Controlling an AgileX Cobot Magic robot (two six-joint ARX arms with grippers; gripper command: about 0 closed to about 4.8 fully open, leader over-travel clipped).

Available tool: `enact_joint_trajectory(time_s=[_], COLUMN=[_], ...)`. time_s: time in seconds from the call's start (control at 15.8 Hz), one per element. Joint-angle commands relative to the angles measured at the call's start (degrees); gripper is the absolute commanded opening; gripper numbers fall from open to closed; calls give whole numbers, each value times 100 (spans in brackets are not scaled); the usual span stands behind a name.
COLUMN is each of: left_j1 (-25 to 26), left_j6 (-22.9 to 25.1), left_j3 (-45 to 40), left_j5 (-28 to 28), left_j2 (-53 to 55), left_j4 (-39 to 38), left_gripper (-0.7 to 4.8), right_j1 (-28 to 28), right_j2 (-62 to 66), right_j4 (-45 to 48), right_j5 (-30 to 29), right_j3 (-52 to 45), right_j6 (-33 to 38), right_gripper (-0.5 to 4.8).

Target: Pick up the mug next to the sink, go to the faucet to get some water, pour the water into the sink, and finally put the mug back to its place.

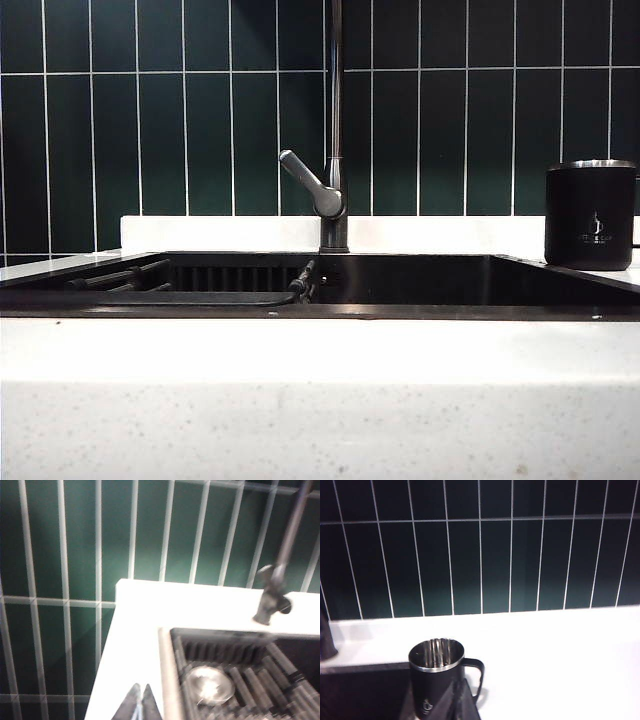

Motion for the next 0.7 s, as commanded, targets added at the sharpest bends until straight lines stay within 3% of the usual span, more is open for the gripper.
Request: enact_joint_trajectory(time_s=[0.06,0.25,0.32,0.51,0.63,0.7], left_j1=[-7,-7,-7,-7,-7,-9], left_j6=[-44,-44,-44,-44,-33,4], left_j3=[332,575,669,973,1421,1541], left_j5=[330,525,684,800,1298,1392], left_j2=[37,361,643,1447,2387,2634], left_j4=[-437,-437,-267,240,461,553], left_gripper=[-5,-1,33,36,99,98], right_j1=[-4,-15,-20,-22,13,7], right_j2=[581,1606,2131,2905,3158,3189], right_j4=[-26,-271,-315,-380,-227,-208], right_j5=[52,170,184,170,-15,-33], right_j3=[455,1008,1198,1427,1440,1440], right_j6=[-348,-426,-649,-664,-671,-669], right_gripper=[-2,-3,-2,0,93,150])
